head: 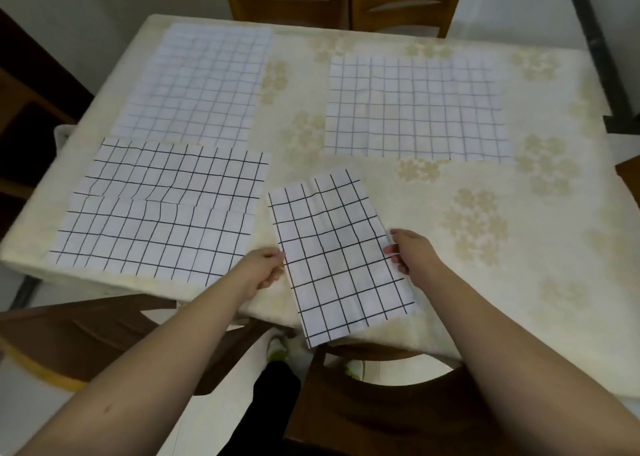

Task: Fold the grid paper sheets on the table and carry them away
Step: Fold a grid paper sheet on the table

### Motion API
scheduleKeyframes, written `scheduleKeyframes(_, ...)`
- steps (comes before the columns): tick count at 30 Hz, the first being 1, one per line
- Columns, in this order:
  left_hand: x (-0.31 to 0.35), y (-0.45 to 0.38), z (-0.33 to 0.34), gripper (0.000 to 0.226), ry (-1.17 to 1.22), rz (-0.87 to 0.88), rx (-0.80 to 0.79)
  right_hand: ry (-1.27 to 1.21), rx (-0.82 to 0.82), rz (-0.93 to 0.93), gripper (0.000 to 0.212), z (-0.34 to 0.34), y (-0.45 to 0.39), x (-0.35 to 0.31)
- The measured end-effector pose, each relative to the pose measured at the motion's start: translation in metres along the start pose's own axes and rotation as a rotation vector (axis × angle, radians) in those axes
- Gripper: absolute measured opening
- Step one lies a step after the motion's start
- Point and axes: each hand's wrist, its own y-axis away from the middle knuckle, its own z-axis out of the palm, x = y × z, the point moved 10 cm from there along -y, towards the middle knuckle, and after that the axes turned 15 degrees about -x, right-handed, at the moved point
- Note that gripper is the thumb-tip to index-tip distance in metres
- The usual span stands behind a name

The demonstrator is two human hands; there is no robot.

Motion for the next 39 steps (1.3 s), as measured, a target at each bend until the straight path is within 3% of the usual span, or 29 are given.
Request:
scheduleKeyframes(6,-0.009,-0.001,0.018,0.017,0.389,0.003,-0.053,0.047,-0.006,0.014,0.022,-0.003,-0.016,0.006)
scheduleKeyframes(17,0.031,0.021,0.045,0.027,0.344,0.166,-0.329,0.077,-0.059,-0.005,0.020,-0.013,-0.014,0.004)
scheduleKeyframes(21,0.038,0.028,0.040,0.027,0.347,0.165,-0.357,0.090,-0.140,0.023,0.043,-0.001,-0.013,0.001)
scheduleKeyframes(24,0.039,0.030,0.033,0.044,0.311,0.171,-0.358,0.006,-0.207,-0.046,0.045,0.008,-0.013,-0.008)
scheduleKeyframes(27,0.042,0.035,0.029,0.046,0.255,0.167,-0.337,-0.052,-0.256,-0.129,0.032,0.012,-0.011,-0.020)
scheduleKeyframes(33,0.059,0.047,0.016,0.014,0.245,0.174,-0.131,-0.147,-0.266,-0.195,0.009,0.011,-0.004,-0.045)
scheduleKeyframes(39,0.082,0.060,0.012,0.015,0.333,0.196,0.053,-0.158,-0.262,-0.279,0.015,0.012,0.020,-0.085)
